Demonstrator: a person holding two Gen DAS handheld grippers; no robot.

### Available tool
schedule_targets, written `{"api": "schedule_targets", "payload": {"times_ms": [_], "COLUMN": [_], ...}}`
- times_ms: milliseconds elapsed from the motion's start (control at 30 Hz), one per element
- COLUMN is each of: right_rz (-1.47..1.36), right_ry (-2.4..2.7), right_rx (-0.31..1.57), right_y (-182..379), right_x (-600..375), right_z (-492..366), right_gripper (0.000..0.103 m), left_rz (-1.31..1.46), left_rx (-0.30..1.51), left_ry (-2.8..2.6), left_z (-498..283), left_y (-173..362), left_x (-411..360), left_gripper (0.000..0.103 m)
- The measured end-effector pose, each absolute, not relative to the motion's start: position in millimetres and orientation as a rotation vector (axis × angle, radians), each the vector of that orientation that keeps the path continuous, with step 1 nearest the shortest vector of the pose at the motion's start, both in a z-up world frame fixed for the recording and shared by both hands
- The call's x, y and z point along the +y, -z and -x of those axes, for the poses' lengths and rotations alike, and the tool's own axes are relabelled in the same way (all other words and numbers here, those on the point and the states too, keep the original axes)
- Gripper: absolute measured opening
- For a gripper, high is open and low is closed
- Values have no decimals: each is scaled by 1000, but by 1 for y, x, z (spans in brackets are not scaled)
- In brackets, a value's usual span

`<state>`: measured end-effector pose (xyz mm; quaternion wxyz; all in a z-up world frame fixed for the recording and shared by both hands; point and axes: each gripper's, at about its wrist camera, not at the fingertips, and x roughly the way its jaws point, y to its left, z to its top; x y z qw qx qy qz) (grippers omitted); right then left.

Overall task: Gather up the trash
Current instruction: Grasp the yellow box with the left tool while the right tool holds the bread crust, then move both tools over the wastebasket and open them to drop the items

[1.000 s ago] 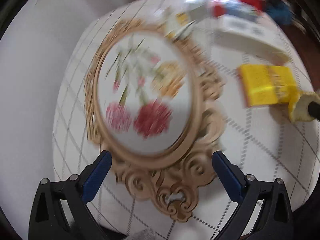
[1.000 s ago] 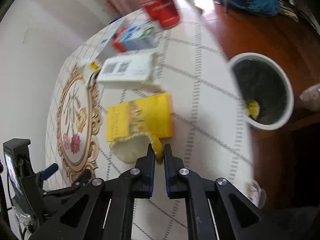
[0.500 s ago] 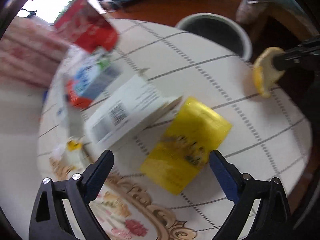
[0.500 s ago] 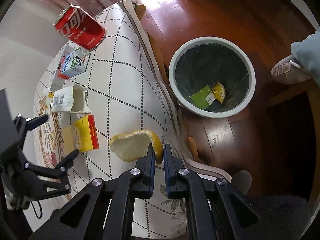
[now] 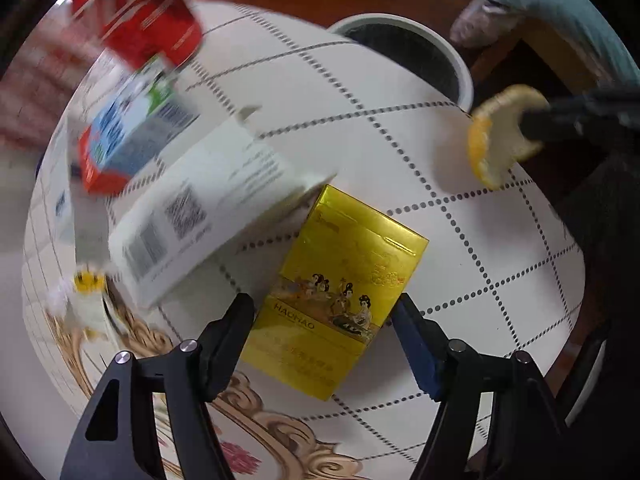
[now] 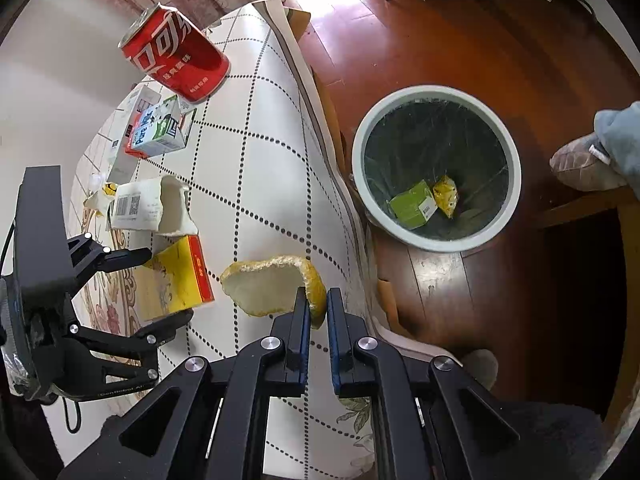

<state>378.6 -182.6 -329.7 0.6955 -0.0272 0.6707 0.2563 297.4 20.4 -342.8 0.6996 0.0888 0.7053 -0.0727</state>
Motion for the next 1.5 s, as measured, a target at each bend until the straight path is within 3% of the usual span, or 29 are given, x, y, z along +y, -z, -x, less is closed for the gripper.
{"api": "schedule_targets", "payload": {"times_ms": [200,267,400,533,633,700,800,1233,1500], "right_rz": [66,81,146,154,110,75,45,-39,-121], "right_ry": [-631,-666,-692,-677,-674,-682,-691,-678,-540], "right_rx": [1538,1547,1527,1513,1510,1506,1502,1380,1274], "right_y": [334,335,338,343,349,351,351,294,256], "right_x": [-184,-178,-162,-157,-157,-160,-160,-194,-274], "right_z": [-362,-357,-348,-349,-352,-353,-350,-362,-424], "right_gripper": [8,8,8,10,10,11,9,7,7], "left_rz": [170,143,56,91,117,115,131,244,371], "left_rx": [1610,1581,1546,1532,1518,1505,1512,1260,1126], "left_ry": [-72,-111,-134,-125,-119,-118,-132,-304,-110], "left_z": [-265,-259,-260,-260,-254,-254,-247,-201,-300], "left_y": [344,345,350,353,351,349,346,255,215], "left_x": [49,50,46,48,52,48,43,39,-27], "left_gripper": [69,69,86,86,79,67,64,60,59]}}
